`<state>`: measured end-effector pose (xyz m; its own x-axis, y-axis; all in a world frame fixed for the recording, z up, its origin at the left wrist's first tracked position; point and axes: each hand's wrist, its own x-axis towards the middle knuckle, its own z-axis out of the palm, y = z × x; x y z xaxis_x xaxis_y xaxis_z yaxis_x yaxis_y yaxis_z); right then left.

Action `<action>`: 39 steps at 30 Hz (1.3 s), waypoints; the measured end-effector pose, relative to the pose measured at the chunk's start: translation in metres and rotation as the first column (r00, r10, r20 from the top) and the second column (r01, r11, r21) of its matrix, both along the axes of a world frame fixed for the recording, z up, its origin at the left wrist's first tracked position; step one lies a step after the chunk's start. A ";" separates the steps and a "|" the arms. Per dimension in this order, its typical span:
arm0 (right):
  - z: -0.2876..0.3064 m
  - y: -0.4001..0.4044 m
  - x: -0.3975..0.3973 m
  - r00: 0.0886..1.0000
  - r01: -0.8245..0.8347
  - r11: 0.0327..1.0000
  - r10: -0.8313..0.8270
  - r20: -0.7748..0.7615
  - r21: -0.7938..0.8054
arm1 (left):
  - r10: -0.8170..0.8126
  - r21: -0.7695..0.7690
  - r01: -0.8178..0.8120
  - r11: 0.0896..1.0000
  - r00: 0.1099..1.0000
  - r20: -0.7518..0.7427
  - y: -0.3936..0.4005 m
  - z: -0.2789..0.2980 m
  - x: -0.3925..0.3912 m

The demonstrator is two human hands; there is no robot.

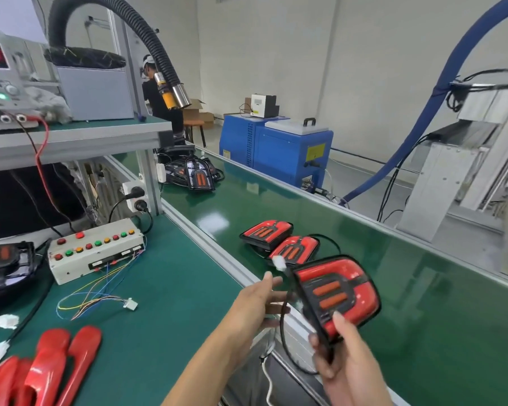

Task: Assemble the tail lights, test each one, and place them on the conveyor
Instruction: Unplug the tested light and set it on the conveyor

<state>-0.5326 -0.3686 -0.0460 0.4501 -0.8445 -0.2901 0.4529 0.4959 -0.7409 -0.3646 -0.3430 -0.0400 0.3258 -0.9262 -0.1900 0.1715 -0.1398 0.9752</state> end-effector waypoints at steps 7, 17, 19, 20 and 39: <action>0.010 -0.113 -0.031 0.956 0.205 0.952 -0.245 -0.161 -0.228 | -0.039 0.026 0.038 0.999 0.998 0.047 0.015 -0.017 -0.013; -0.027 -0.158 -0.046 0.970 0.041 0.987 -0.076 -0.231 -0.153 | -0.039 0.079 0.030 0.996 0.994 0.107 0.036 -0.050 -0.031; -0.026 -0.160 -0.041 0.971 0.033 0.987 -0.068 -0.228 -0.156 | -0.031 0.075 0.023 0.997 0.994 0.106 0.038 -0.053 -0.033; -0.022 -0.161 -0.038 0.977 0.027 0.987 -0.059 -0.205 -0.158 | -0.029 0.071 0.021 0.997 0.995 0.100 0.039 -0.053 -0.034; -0.033 -0.182 -0.016 0.760 -0.070 0.986 -0.047 -0.648 -0.153 | 0.022 0.014 -0.023 1.000 0.996 0.084 0.055 -0.054 -0.024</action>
<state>-0.5486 -0.5506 -0.0788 0.2136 -0.9005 -0.3789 -0.1691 0.3479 -0.9222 -0.3887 -0.2875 -0.0936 0.3615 -0.9159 -0.1747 0.0926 -0.1511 0.9842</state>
